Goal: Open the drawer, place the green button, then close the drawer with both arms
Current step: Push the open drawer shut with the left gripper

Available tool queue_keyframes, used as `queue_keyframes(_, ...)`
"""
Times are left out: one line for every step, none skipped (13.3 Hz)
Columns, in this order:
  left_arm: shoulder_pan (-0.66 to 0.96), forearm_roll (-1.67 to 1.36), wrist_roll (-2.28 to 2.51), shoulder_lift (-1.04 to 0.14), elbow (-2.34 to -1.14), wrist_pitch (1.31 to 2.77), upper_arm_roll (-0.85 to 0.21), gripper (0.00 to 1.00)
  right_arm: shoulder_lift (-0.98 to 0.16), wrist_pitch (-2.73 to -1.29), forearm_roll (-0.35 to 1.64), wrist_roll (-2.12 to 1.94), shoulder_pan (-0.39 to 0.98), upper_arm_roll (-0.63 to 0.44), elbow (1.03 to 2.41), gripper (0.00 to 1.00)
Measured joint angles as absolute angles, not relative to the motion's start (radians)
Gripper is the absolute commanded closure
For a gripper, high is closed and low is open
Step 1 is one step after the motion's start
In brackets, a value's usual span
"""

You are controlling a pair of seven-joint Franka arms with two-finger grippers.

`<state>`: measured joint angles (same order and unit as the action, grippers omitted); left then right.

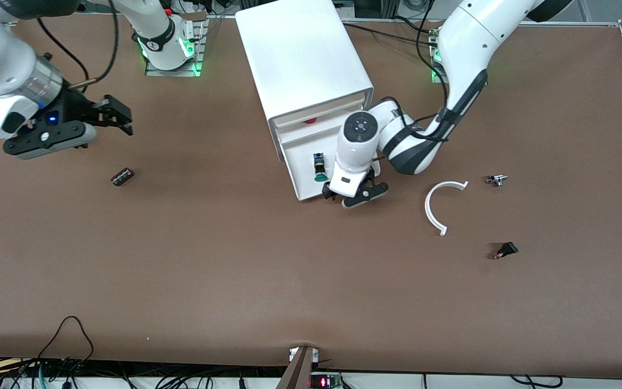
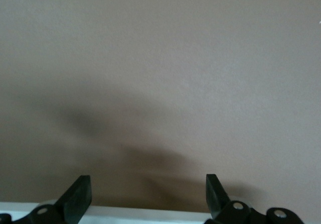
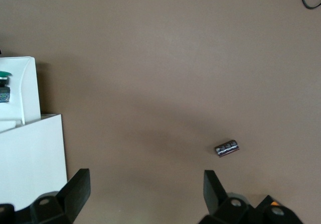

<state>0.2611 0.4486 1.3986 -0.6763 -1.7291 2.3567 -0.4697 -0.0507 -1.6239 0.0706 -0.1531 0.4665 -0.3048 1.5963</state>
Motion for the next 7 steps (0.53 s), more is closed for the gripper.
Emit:
queue_keyframes(0.264, 0.453, 1.403, -0.677, -1.729, 2.356, -0.468, 0.0, -0.046, -1.624, 0.071, -0.196, 0.365, -0.231, 1.597, 0.0)
queue_keyframes(0.263, 0.453, 1.403, -0.678, -1.729, 2.356, -0.468, 0.0, -0.036, -1.623, 0.071, -0.228, 0.269, -0.158, 1.599, 0.0)
queue_keyframes(0.263, 0.453, 1.403, -0.681, -1.729, 2.356, -0.468, 0.0, -0.02, -1.625, 0.07, -0.245, 0.198, -0.102, 1.615, 0.0)
queue_keyframes(0.264, 0.453, 1.403, -0.684, -1.73, 2.352, -0.472, 0.0, 0.006, -1.641, 0.068, -0.25, 0.158, -0.069, 1.656, 0.0)
queue_keyframes(0.265, 0.453, 1.403, -0.69, -1.732, 2.339, -0.481, 0.0, 0.04, -1.682, 0.062, -0.251, 0.144, -0.053, 1.718, 0.0)
queue_keyframes(0.266, 0.453, 1.402, -0.697, -1.732, 2.316, -0.496, 0.0, 0.072, -1.717, 0.054, -0.251, 0.142, -0.044, 1.775, 0.0)
queue_keyframes(0.269, 0.446, 1.395, -0.705, -1.733, 2.29, -0.509, 0.0, 0.091, -1.736, 0.05, -0.251, 0.142, -0.035, 1.802, 0.0)
